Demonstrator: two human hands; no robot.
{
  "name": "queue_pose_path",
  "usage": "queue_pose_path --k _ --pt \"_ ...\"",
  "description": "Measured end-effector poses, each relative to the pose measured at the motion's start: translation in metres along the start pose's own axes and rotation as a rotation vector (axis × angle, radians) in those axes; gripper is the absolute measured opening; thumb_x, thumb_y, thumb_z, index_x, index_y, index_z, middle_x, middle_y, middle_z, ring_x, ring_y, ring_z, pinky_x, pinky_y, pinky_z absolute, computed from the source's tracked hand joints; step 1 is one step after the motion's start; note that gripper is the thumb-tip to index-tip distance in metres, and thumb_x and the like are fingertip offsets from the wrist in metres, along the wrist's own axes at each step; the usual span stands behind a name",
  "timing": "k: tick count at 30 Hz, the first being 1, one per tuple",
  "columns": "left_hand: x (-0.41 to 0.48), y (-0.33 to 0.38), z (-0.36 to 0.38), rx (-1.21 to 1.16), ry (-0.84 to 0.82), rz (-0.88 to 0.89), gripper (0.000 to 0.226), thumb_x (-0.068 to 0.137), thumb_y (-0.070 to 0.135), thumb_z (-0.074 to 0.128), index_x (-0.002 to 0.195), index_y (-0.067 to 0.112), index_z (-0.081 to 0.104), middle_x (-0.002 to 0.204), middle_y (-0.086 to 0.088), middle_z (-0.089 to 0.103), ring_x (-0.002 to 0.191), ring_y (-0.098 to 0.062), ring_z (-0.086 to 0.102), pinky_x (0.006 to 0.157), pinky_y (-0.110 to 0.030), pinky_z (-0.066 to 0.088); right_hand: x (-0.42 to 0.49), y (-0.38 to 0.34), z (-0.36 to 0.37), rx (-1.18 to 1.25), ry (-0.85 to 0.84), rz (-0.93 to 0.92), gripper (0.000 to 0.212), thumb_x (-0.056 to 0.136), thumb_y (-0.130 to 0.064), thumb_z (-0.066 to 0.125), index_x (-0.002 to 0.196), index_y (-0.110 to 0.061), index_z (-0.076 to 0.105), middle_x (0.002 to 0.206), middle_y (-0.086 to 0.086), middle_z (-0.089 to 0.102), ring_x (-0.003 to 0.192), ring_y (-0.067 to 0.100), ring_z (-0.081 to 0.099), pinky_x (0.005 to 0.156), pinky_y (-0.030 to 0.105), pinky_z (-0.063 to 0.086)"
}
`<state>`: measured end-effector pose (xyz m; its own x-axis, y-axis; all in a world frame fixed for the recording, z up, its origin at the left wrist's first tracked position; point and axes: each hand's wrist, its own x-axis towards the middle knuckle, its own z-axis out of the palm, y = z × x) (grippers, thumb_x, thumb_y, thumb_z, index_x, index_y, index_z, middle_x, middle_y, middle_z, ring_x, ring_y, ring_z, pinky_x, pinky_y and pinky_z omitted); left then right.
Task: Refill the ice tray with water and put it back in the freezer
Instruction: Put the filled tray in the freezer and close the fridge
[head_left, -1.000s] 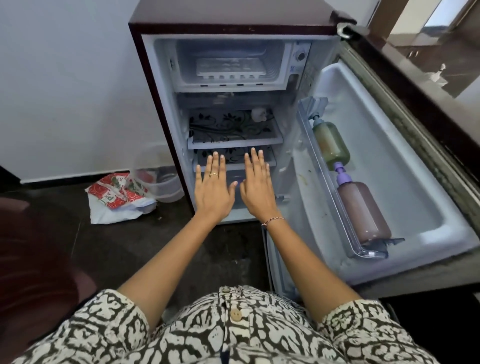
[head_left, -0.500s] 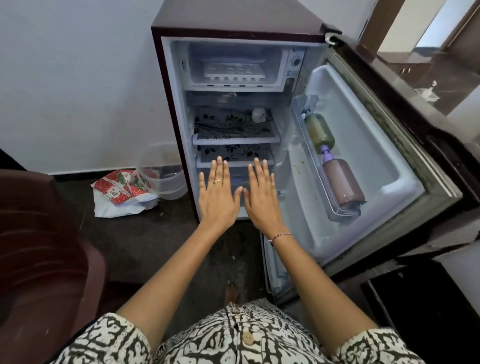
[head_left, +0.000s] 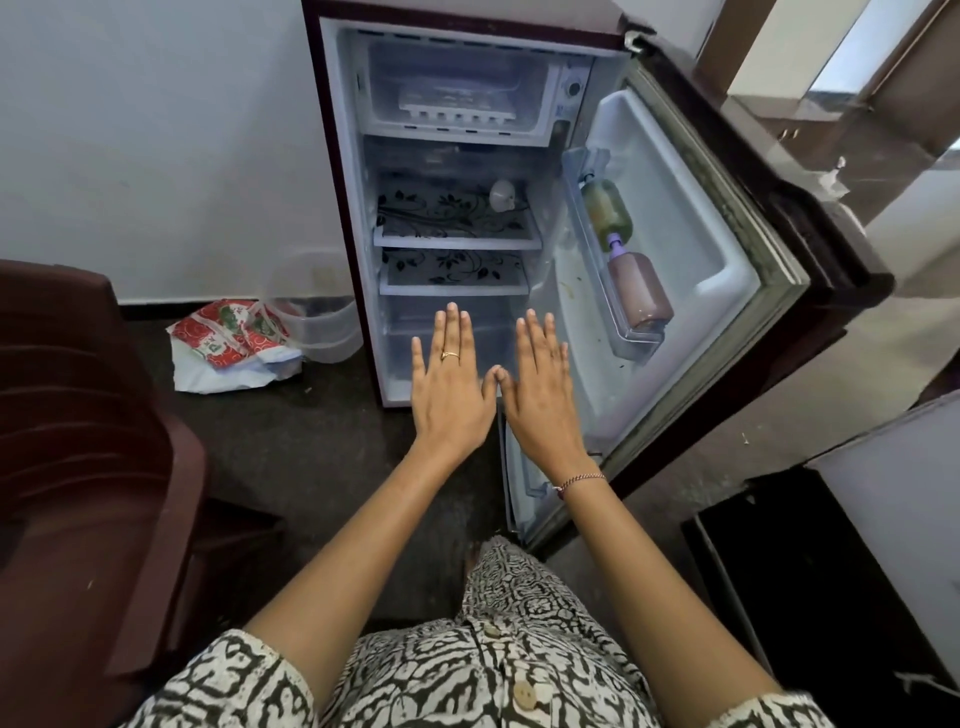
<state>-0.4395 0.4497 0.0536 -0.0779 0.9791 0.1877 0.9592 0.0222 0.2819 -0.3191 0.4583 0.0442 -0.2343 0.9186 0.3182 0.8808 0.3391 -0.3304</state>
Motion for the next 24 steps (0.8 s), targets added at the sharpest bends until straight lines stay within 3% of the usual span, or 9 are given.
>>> queue_pose_path --k 9,14,18,24 --pt "-0.01 0.033 -0.012 -0.055 0.025 0.044 0.067 0.098 0.042 0.019 0.152 0.01 -0.005 0.16 -0.005 -0.011 0.148 -0.015 -0.012 0.12 -0.041 -0.007 -0.013 0.008 -0.035 0.032 0.052 -0.035 0.058 0.101 -0.036 0.026 0.151 -0.01 0.012 0.16 0.004 0.006 0.147 0.013 -0.007 0.121 0.037 -0.001" --pt "-0.002 0.06 -0.015 -0.105 0.044 0.053 0.067 0.099 0.044 0.021 0.152 0.011 -0.004 0.161 -0.002 -0.01 0.147 -0.013 -0.012 0.121 -0.041 -0.007 -0.01 0.02 -0.062 0.055 0.088 -0.067 0.058 0.101 -0.039 0.027 0.151 -0.011 0.015 0.16 0.002 0.009 0.147 0.011 -0.003 0.12 0.031 -0.006" --pt "0.001 0.089 -0.022 -0.134 0.038 0.087 0.076 0.087 0.052 -0.001 0.151 0.011 -0.008 0.16 -0.002 -0.015 0.147 -0.012 -0.015 0.121 -0.041 -0.006 -0.01 0.034 -0.084 0.068 0.144 -0.098 0.055 0.101 -0.036 0.031 0.149 -0.01 0.022 0.158 0.004 0.02 0.147 0.011 0.004 0.121 0.036 0.003" --pt "0.005 0.128 -0.026 -0.253 0.094 0.129 0.066 0.099 0.035 0.028 0.153 0.012 -0.004 0.161 0.0 -0.011 0.146 -0.009 -0.016 0.121 -0.039 -0.006 -0.007 0.05 -0.126 0.075 0.225 -0.201 0.05 0.101 -0.035 0.031 0.143 -0.009 0.038 0.152 0.007 0.033 0.146 0.016 0.017 0.121 0.037 0.013"
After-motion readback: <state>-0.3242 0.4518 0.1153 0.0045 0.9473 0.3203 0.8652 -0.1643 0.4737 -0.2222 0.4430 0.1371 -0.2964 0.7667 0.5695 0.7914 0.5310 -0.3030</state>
